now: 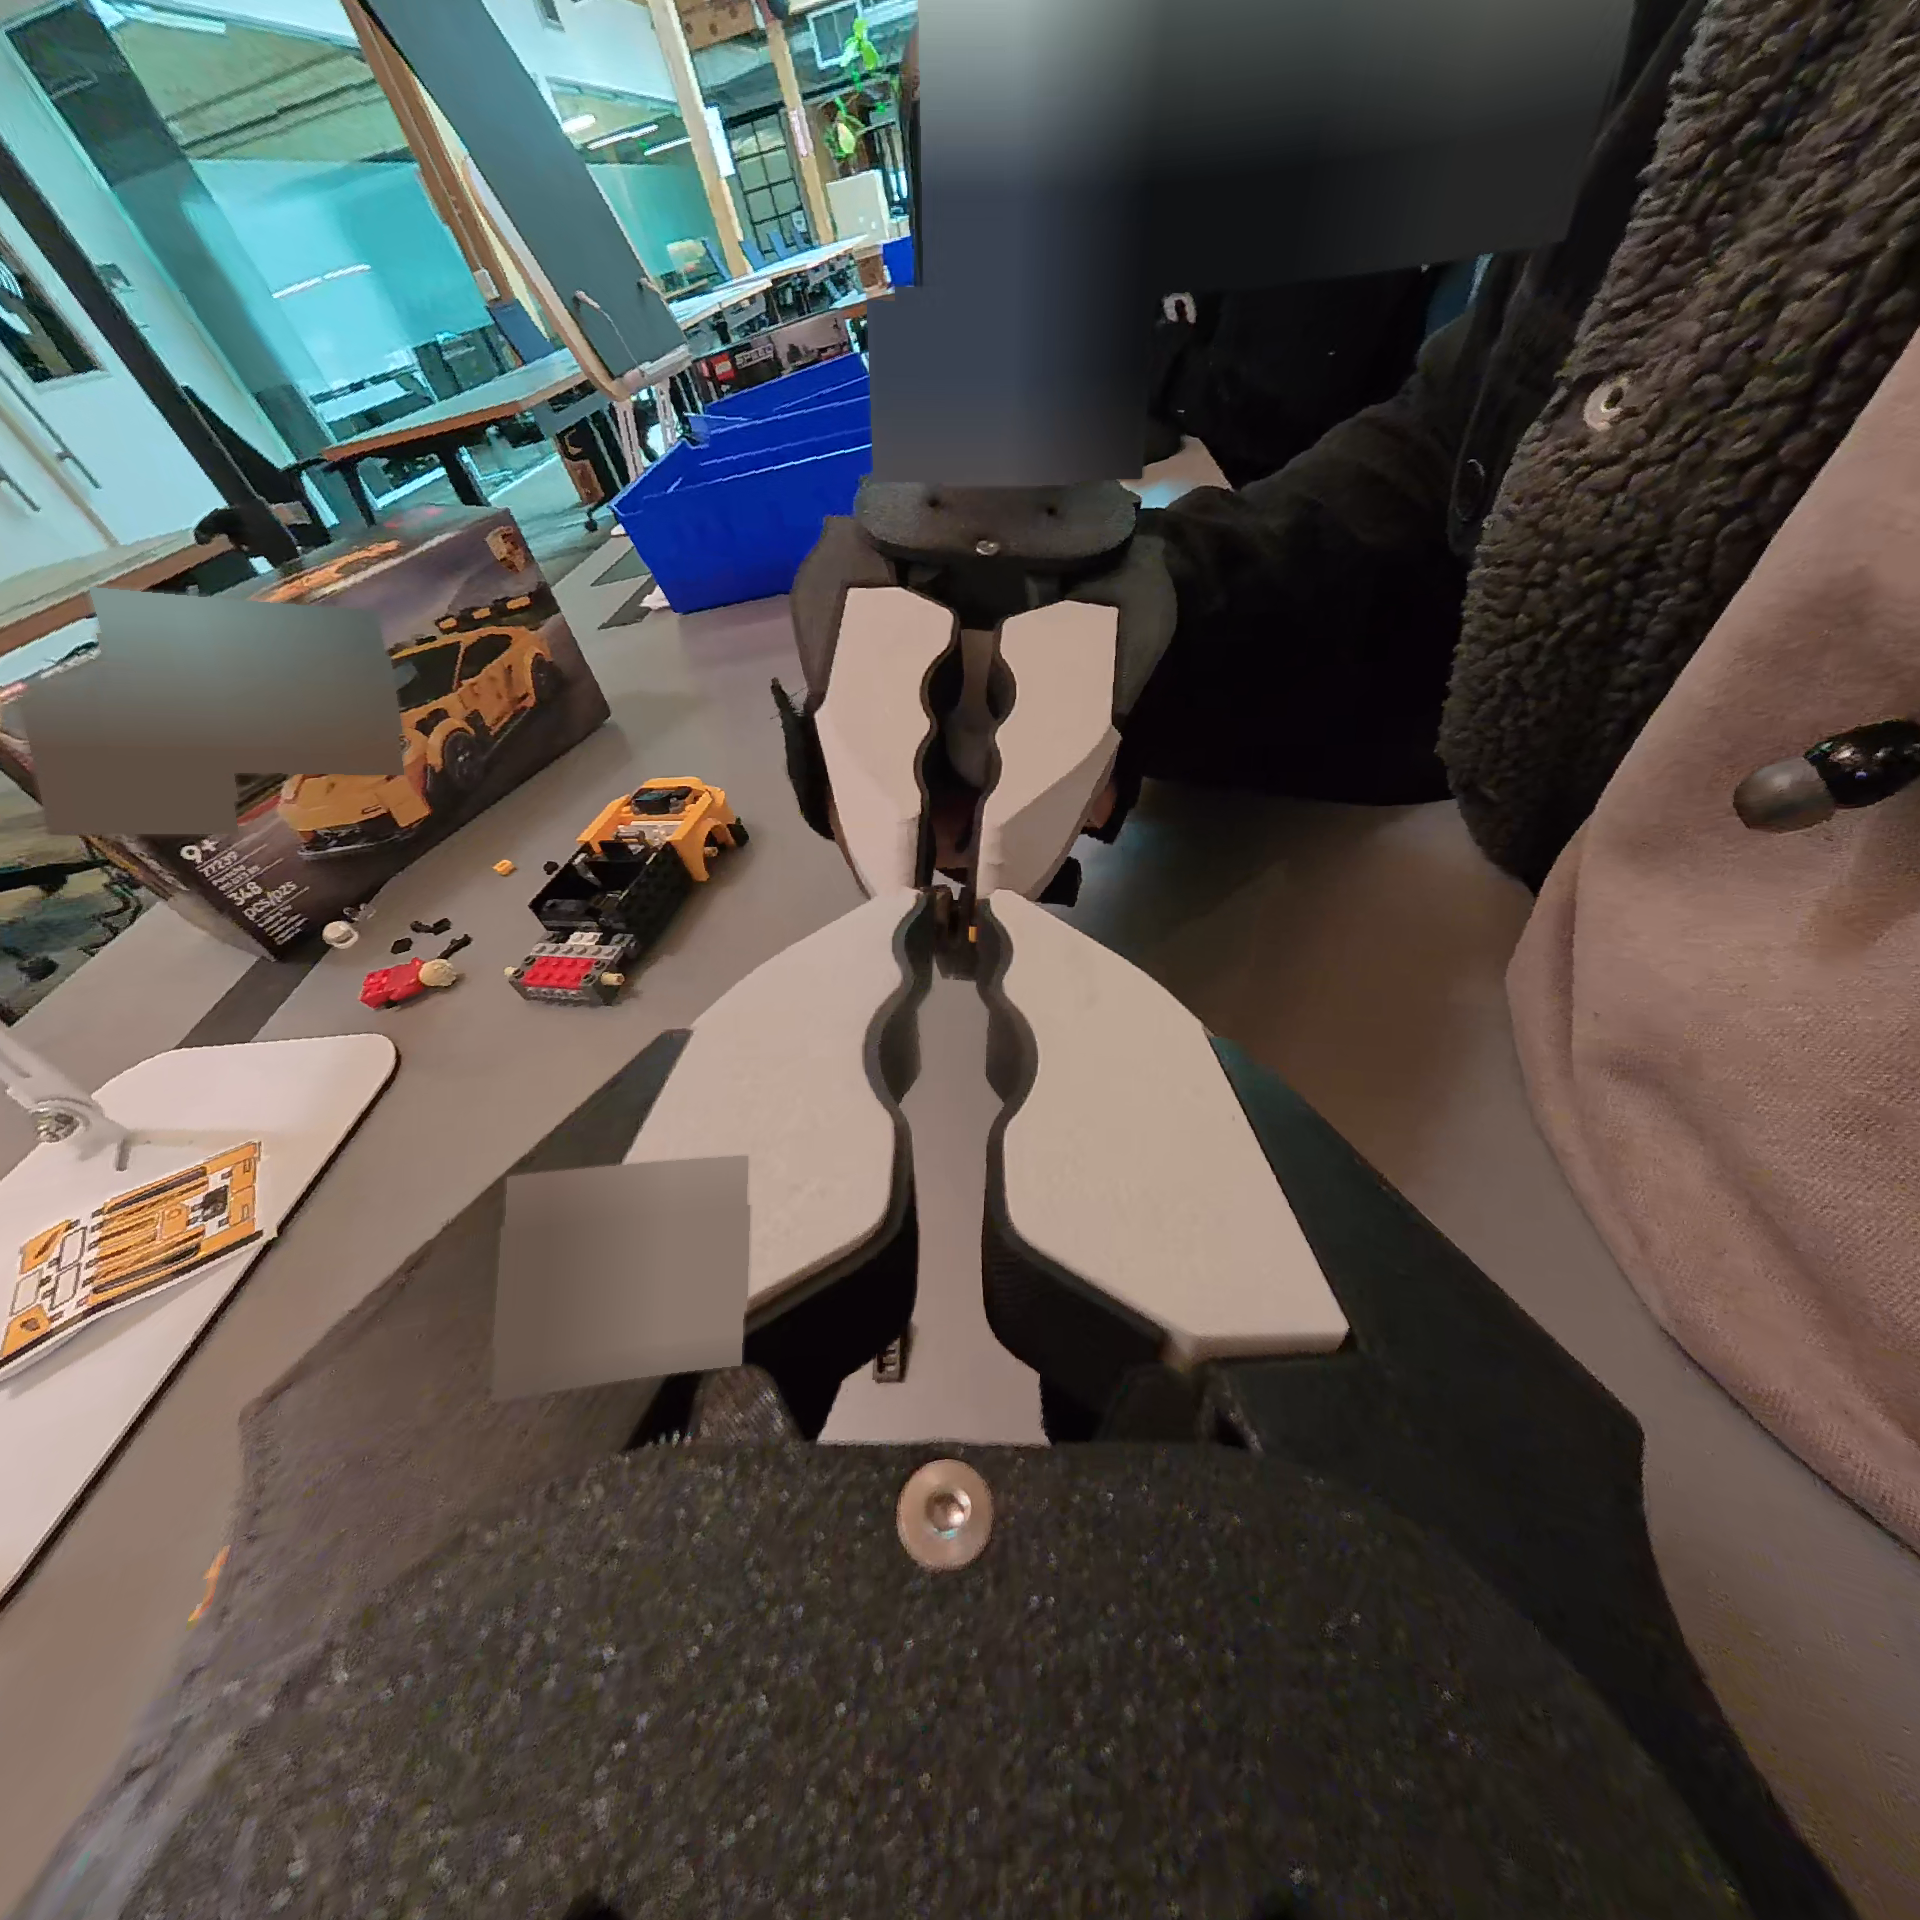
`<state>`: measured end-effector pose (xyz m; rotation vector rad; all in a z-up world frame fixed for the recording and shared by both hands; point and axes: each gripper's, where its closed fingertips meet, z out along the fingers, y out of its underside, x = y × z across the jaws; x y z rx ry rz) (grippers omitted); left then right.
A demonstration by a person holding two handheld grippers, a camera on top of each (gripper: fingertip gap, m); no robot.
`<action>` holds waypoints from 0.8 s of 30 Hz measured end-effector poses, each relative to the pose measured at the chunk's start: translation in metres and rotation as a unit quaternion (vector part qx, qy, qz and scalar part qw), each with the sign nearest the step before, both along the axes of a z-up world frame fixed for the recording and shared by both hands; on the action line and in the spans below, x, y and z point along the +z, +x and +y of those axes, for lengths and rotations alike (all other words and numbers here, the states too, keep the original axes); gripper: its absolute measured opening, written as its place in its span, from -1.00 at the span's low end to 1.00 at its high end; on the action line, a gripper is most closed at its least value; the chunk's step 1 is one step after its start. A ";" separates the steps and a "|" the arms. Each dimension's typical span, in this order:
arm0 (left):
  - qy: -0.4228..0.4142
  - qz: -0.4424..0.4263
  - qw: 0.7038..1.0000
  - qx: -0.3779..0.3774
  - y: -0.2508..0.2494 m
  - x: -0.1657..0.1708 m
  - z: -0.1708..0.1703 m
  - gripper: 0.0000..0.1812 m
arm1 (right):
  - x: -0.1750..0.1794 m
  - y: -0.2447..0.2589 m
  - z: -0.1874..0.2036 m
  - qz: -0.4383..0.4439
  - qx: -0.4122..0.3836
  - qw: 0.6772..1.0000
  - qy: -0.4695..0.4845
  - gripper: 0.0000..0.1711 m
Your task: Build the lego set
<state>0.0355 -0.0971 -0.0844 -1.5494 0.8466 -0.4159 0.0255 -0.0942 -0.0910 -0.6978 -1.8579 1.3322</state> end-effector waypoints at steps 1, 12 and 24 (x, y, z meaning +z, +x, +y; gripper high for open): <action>-0.002 0.002 1.000 0.000 0.001 0.000 0.000 -0.95 | -0.001 0.000 -0.001 0.003 -0.001 1.000 0.007 -0.91; -0.009 0.091 0.995 0.036 -0.002 -0.014 0.004 -0.84 | -0.010 -0.004 0.003 0.017 -0.038 0.991 0.123 -0.90; -0.029 0.169 0.983 0.061 -0.005 -0.034 0.006 -0.91 | -0.028 -0.003 0.005 -0.014 -0.057 0.969 0.239 -0.91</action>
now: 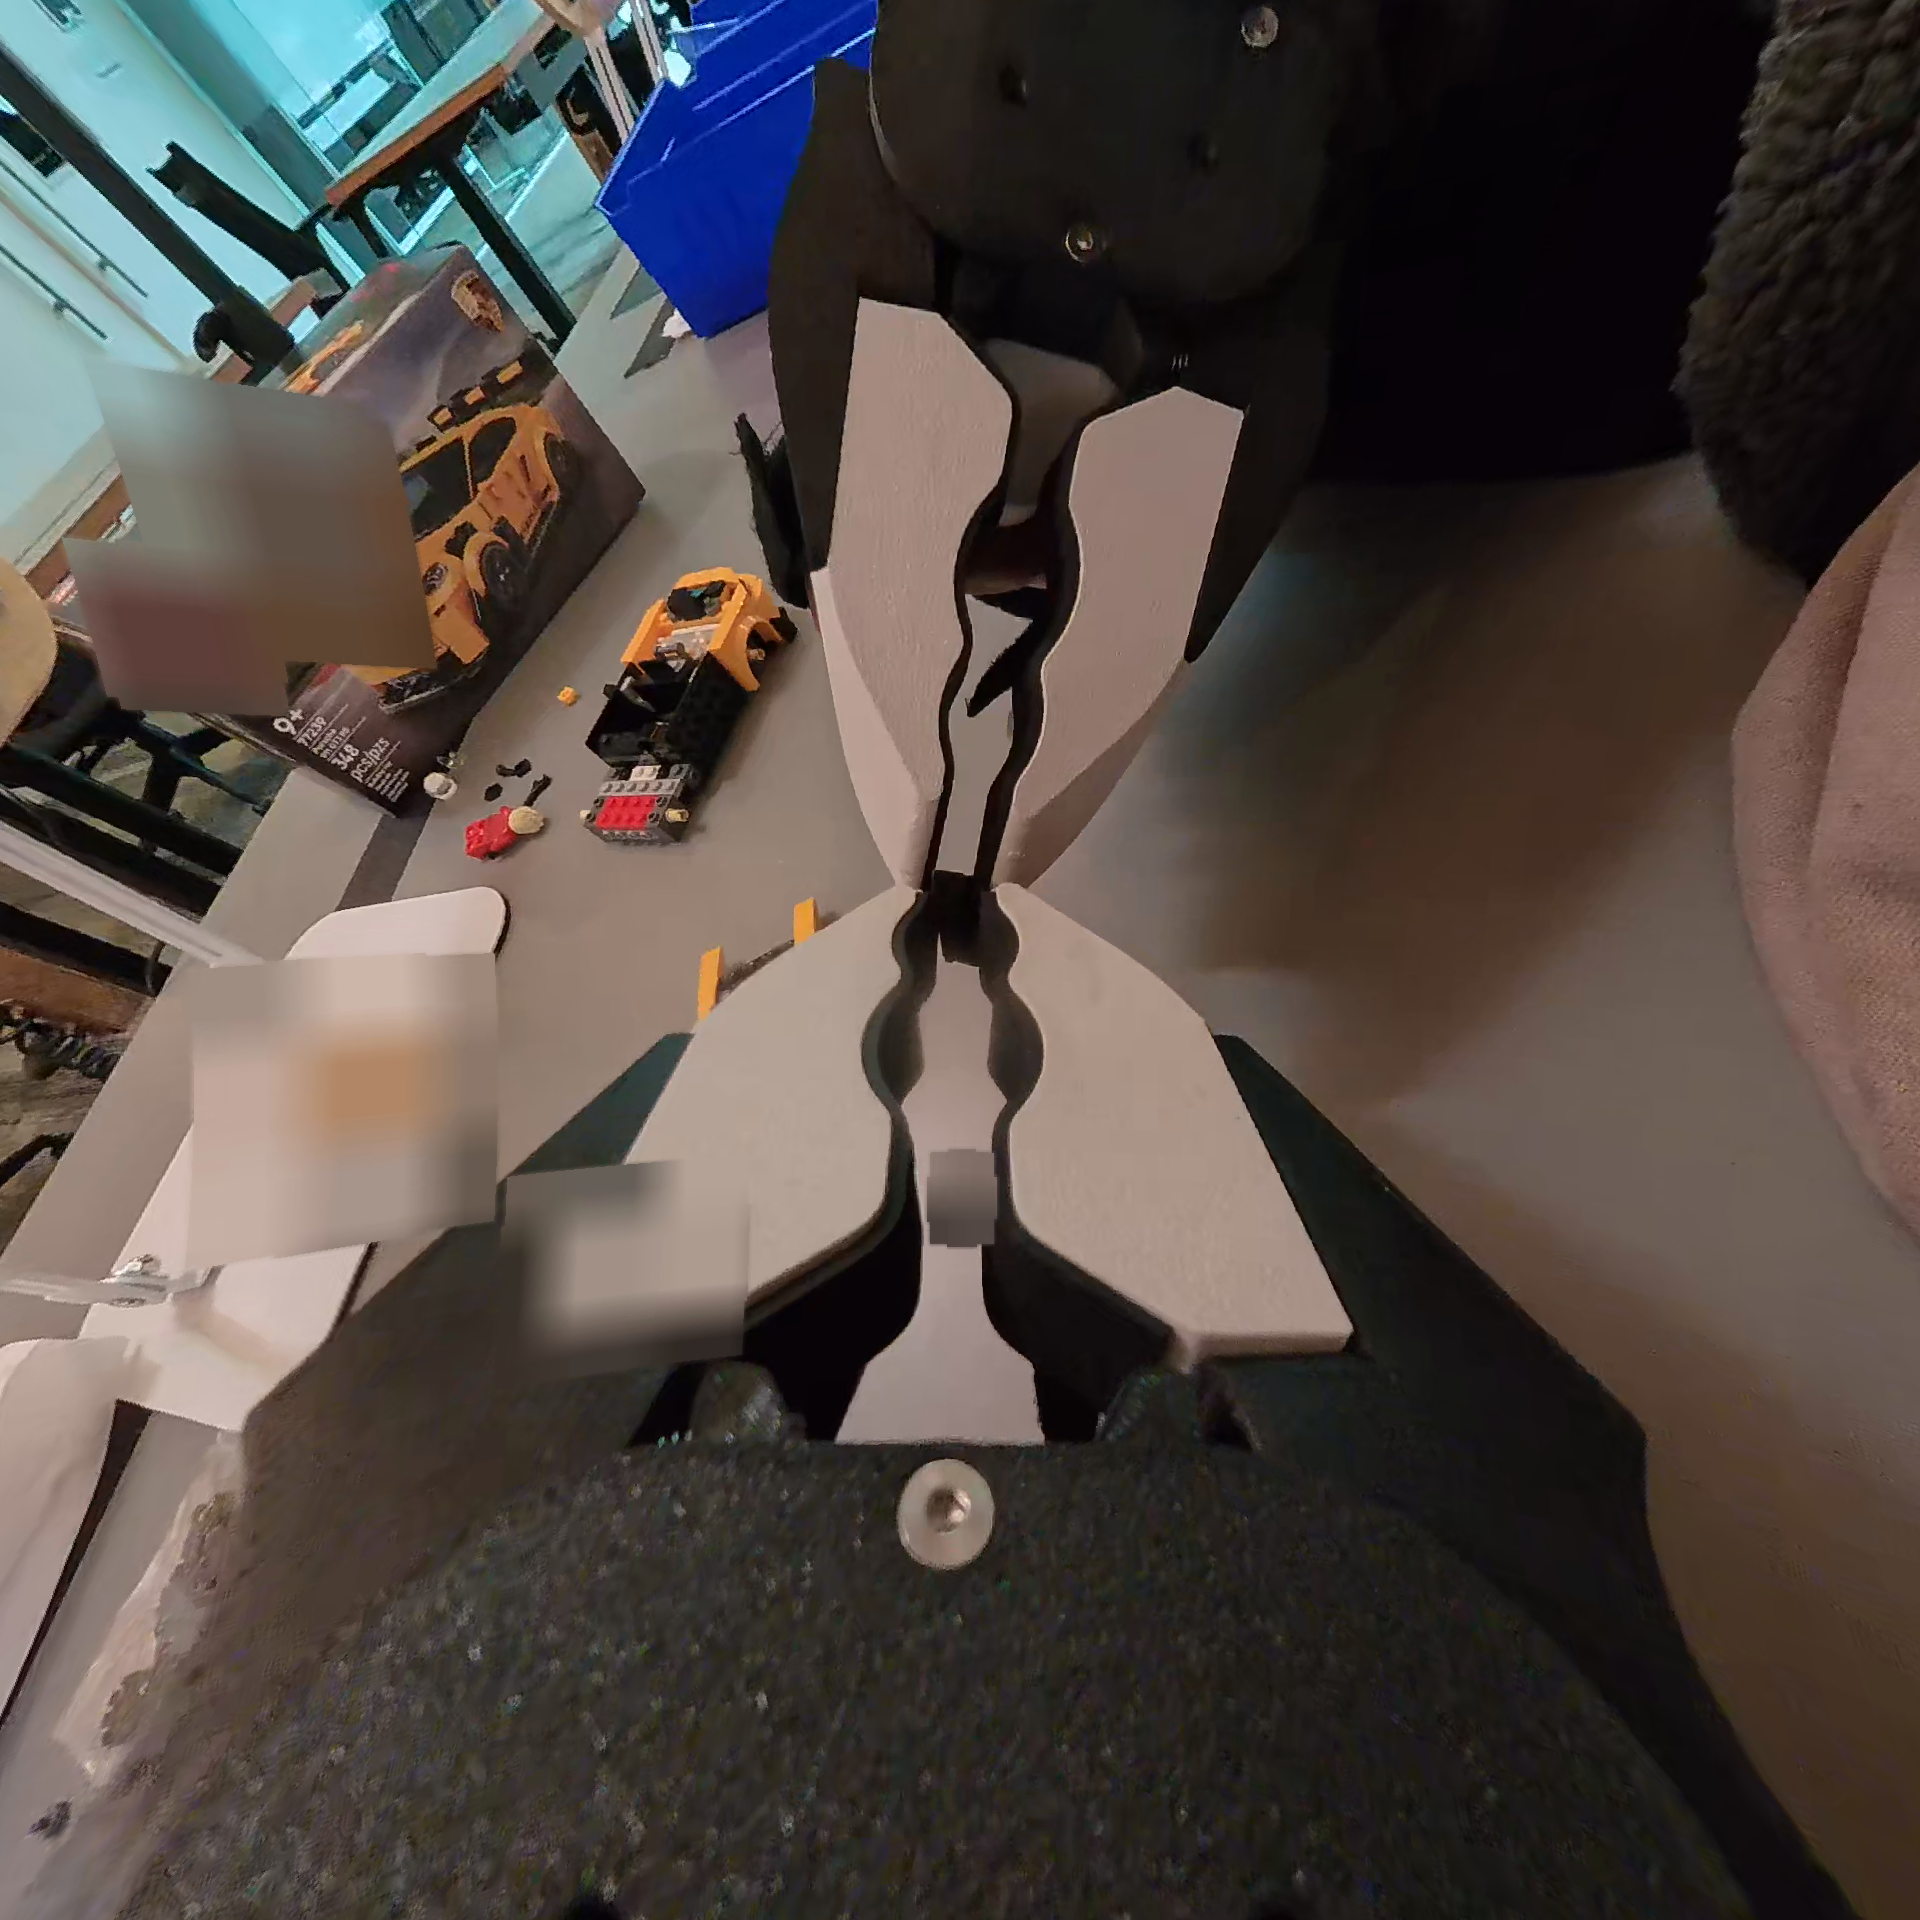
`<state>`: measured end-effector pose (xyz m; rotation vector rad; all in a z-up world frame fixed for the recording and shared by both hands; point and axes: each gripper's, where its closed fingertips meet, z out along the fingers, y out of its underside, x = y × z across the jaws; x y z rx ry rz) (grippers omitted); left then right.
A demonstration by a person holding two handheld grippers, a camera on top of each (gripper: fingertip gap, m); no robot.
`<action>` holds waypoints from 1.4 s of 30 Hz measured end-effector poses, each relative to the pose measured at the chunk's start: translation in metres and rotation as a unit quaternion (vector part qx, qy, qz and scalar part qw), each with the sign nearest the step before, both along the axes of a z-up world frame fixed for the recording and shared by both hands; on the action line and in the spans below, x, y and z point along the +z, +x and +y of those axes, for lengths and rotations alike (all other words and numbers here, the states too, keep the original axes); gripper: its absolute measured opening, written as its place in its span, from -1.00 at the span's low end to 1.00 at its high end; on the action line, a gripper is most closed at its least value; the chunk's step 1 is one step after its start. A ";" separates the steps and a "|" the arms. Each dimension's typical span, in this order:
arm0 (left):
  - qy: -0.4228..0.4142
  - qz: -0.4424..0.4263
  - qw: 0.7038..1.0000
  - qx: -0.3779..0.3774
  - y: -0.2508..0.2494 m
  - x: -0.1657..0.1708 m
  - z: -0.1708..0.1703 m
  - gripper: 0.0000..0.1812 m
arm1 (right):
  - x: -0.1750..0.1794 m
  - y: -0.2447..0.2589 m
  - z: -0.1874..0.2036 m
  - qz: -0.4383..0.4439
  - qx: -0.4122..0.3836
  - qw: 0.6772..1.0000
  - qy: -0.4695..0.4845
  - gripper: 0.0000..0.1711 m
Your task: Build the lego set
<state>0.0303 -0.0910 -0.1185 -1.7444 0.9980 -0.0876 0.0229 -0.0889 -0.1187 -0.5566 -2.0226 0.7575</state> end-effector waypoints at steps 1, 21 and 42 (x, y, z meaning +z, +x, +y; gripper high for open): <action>-0.003 -0.001 1.000 0.000 0.000 -0.001 0.000 -0.91 | -0.001 0.000 0.000 -0.004 0.000 1.000 0.002 -0.91; -0.021 -0.188 0.980 -0.061 0.004 0.015 -0.009 -0.93 | 0.015 0.004 -0.009 -0.009 0.032 0.987 -0.155 -0.84; 0.055 -0.356 0.917 -0.173 0.013 0.053 -0.029 -0.93 | 0.057 0.013 -0.032 0.043 0.076 0.964 -0.253 -0.91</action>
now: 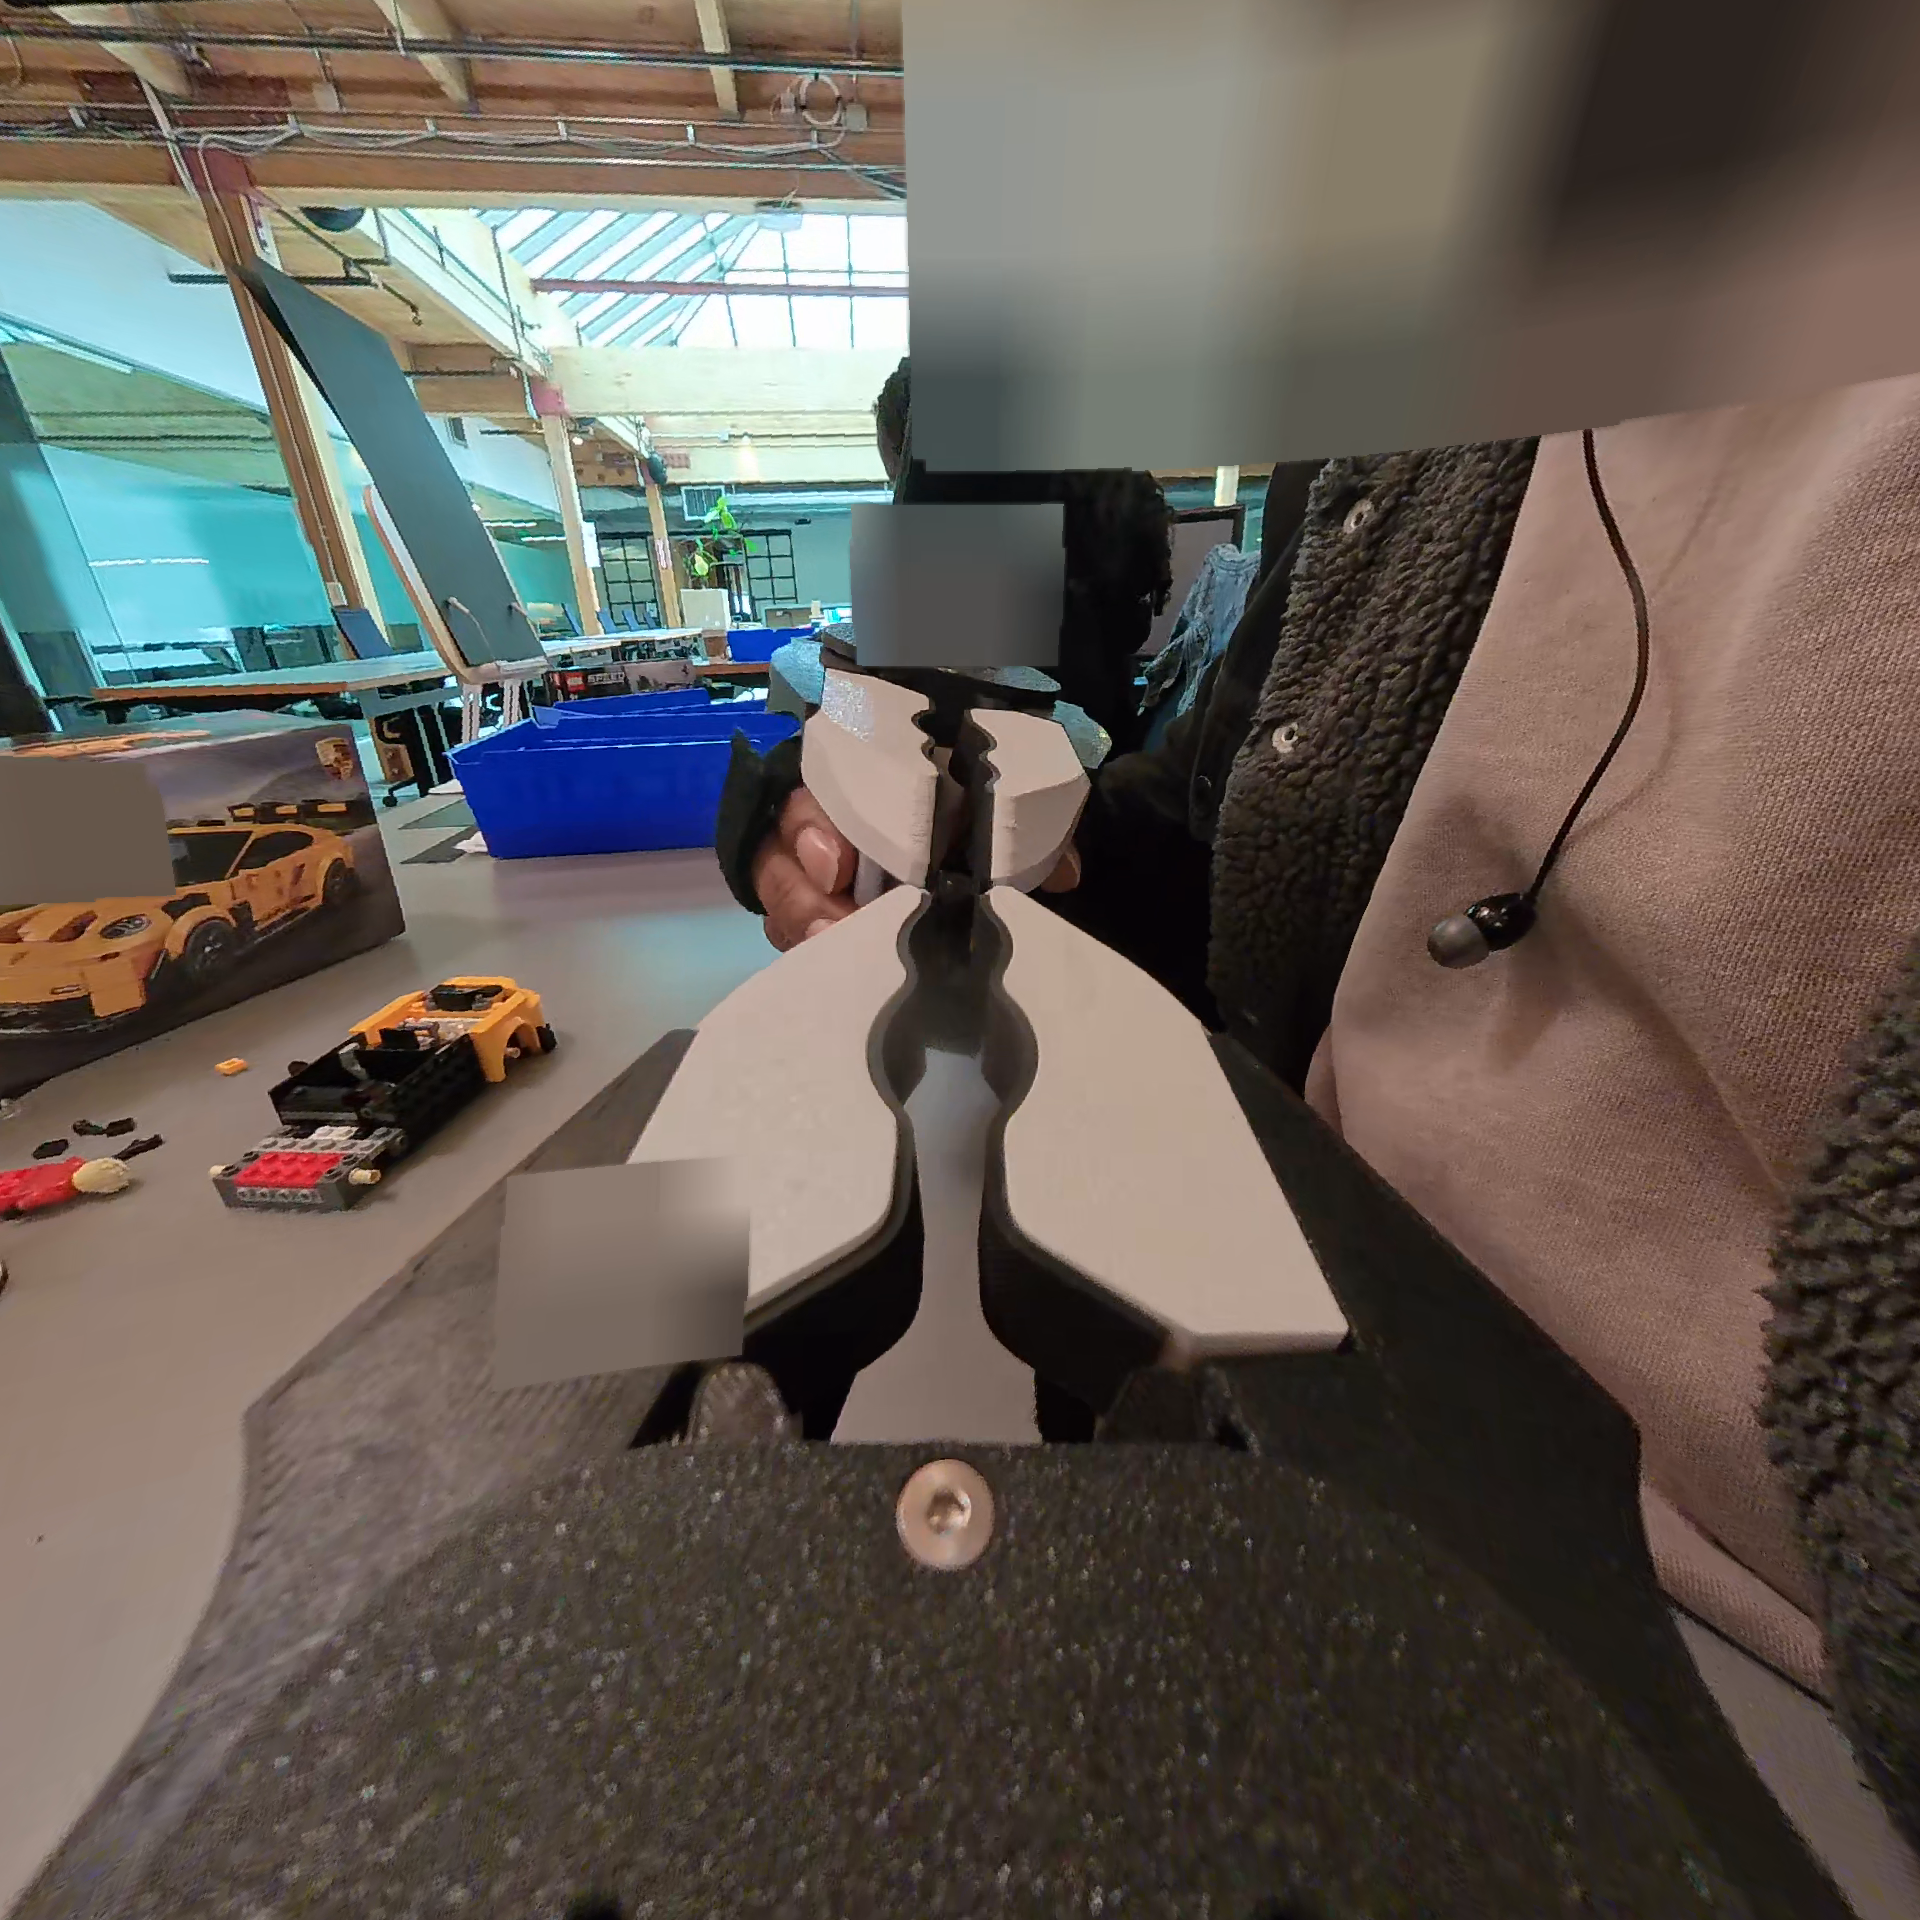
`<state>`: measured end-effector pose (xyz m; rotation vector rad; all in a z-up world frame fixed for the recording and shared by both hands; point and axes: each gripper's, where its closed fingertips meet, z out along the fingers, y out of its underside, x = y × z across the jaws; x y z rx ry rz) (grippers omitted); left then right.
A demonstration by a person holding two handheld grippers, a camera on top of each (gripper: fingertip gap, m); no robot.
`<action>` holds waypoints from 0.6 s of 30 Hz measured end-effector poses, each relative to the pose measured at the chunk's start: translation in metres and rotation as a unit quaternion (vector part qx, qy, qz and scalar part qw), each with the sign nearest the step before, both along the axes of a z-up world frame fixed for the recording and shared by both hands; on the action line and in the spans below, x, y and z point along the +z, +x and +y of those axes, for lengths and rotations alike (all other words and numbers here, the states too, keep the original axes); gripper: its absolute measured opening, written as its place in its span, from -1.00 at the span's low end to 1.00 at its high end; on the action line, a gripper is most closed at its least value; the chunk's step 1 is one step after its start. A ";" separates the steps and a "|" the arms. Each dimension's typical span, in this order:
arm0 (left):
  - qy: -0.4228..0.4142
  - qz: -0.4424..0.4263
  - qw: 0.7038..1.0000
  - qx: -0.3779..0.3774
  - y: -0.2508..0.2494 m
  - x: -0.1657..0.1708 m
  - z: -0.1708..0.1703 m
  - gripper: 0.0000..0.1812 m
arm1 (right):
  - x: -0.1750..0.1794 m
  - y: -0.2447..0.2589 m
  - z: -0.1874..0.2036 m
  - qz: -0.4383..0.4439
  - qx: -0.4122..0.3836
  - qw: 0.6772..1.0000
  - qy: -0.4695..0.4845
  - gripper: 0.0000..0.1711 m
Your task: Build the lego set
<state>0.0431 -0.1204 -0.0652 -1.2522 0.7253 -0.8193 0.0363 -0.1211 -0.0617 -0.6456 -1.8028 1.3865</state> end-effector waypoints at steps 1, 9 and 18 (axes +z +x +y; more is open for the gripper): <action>0.000 -0.001 1.000 -0.001 0.000 0.000 0.000 -0.93 | 0.000 0.000 0.000 -0.001 0.001 1.000 0.000 -0.91; -0.031 0.004 0.999 -0.008 -0.001 -0.004 0.003 -0.85 | -0.004 0.001 0.002 0.003 0.004 1.000 0.018 -0.92; -0.151 0.006 0.978 -0.145 0.025 -0.025 -0.018 -0.80 | -0.014 0.019 -0.020 0.013 0.101 0.994 0.037 -0.91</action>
